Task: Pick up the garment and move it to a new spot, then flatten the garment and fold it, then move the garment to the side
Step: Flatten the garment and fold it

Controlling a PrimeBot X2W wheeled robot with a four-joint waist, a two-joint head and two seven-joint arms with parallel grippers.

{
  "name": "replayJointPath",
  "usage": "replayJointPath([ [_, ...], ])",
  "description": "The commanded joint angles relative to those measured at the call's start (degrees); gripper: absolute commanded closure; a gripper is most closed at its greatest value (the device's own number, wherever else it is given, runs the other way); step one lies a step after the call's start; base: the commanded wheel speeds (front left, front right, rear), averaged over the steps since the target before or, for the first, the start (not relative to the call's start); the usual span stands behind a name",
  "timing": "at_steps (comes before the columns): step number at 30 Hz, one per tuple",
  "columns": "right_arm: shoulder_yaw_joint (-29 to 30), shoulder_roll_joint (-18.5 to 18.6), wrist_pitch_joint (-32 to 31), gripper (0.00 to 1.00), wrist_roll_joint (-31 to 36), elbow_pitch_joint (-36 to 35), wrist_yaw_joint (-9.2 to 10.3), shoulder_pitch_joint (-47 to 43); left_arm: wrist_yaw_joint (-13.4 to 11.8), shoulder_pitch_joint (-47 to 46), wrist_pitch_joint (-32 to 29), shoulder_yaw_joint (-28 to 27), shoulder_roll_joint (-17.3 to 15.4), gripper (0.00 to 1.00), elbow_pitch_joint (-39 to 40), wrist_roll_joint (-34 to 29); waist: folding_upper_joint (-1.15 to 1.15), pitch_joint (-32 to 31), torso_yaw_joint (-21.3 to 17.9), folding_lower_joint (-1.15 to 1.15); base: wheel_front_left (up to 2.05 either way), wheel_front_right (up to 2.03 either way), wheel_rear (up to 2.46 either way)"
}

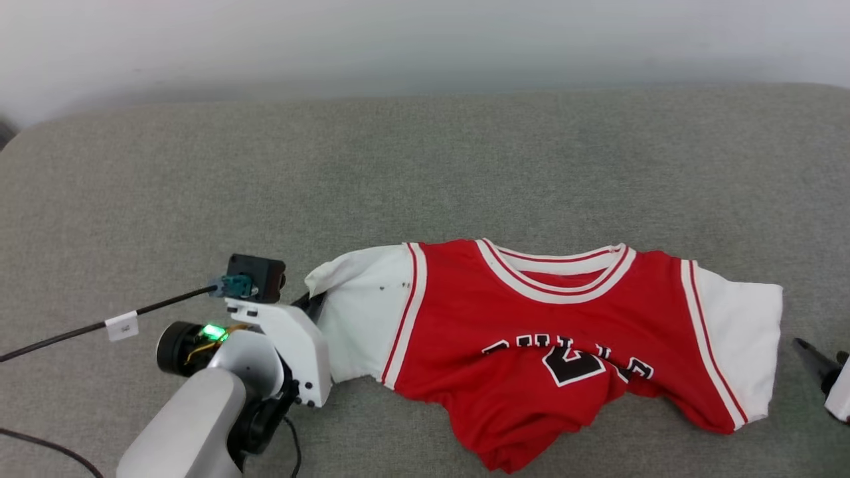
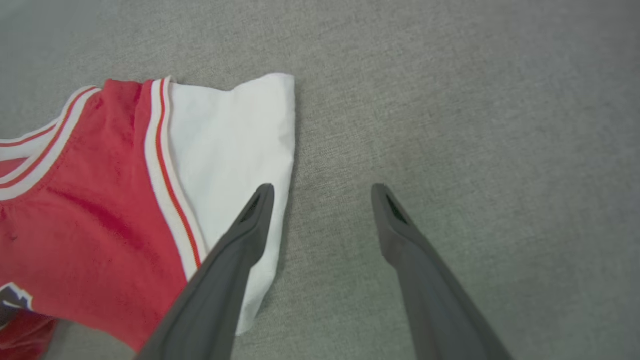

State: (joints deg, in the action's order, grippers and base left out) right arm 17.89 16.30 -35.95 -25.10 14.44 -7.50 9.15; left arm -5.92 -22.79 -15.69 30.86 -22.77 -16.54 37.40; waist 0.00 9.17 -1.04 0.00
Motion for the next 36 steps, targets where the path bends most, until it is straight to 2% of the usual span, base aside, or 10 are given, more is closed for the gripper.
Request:
replayJointPath([
  [1, -0.04, 1.32, -2.92, 0.0, -0.51, 2.16, 0.02, 2.94, -0.51, -1.45, 0.67, -0.07, 0.1, 1.0, 1.73, -0.9, 0.0, 2.09, 1.66, 0.0, 0.0, 0.0, 0.0],
  [5, -1.48, 2.92, -8.85, 0.0, -1.1, 6.49, 0.02, 8.46, -1.09, -2.19, 0.72, 0.46, 0.28, 1.0, 5.08, -1.71, 0.0, 4.55, 3.1, 0.0, 0.0, 0.0, 0.0],
  [11, -3.59, 3.99, -12.48, 0.0, 0.0, 10.92, 0.03, 12.94, -1.53, -2.75, 0.7, 0.92, 0.2, 1.0, 8.51, -2.31, 0.0, 7.05, 4.17, 0.0, 0.0, 0.0, 0.0],
  [16, -5.16, 3.14, -15.6, 0.0, 0.41, 15.05, 0.03, 13.61, -1.28, -2.84, 0.69, 0.9, 0.04, 1.0, 9.44, -1.9, 0.0, 7.75, 4.47, 0.0, 0.0, 0.0, 0.0],
  [17, -5.27, 2.75, -16.39, 0.35, 0.37, 15.7, 0.03, 13.39, -1.31, -2.84, 0.8, 0.86, 0.02, 1.0, 9.51, -1.82, 0.0, 7.76, 4.51, 0.0, 0.0, 0.0, 0.0],
  [18, -5.51, 2.36, -17.13, 0.64, 0.32, 16.12, 0.03, 13.24, -1.32, -2.76, 0.88, 0.86, 0.02, 1.0, 9.47, -1.72, 0.0, 7.71, 4.54, 0.0, 0.0, 0.0, 0.0],
  [19, -5.62, 1.99, -17.87, 1.0, 0.31, 16.48, 0.03, 13.28, -1.31, -2.66, 0.91, 0.84, 0.02, 1.0, 9.42, -1.61, 0.0, 7.62, 4.54, 0.0, 0.0, 0.0, 0.0],
  [26, -6.28, 3.05, -19.2, 1.0, 0.38, 14.42, 0.02, 15.2, -1.0, -2.41, 1.52, 0.55, -0.75, 1.0, 9.13, -1.45, 0.0, 5.58, 3.7, 0.0, 0.0, 0.0, 0.0],
  [36, -12.51, 8.83, -13.46, 1.0, 1.63, 1.42, 0.03, 21.09, -1.17, -6.97, 3.11, -2.38, -4.48, 1.0, 10.69, -3.02, 0.0, -2.62, 1.41, 0.0, 0.0, 0.0, 0.0],
])
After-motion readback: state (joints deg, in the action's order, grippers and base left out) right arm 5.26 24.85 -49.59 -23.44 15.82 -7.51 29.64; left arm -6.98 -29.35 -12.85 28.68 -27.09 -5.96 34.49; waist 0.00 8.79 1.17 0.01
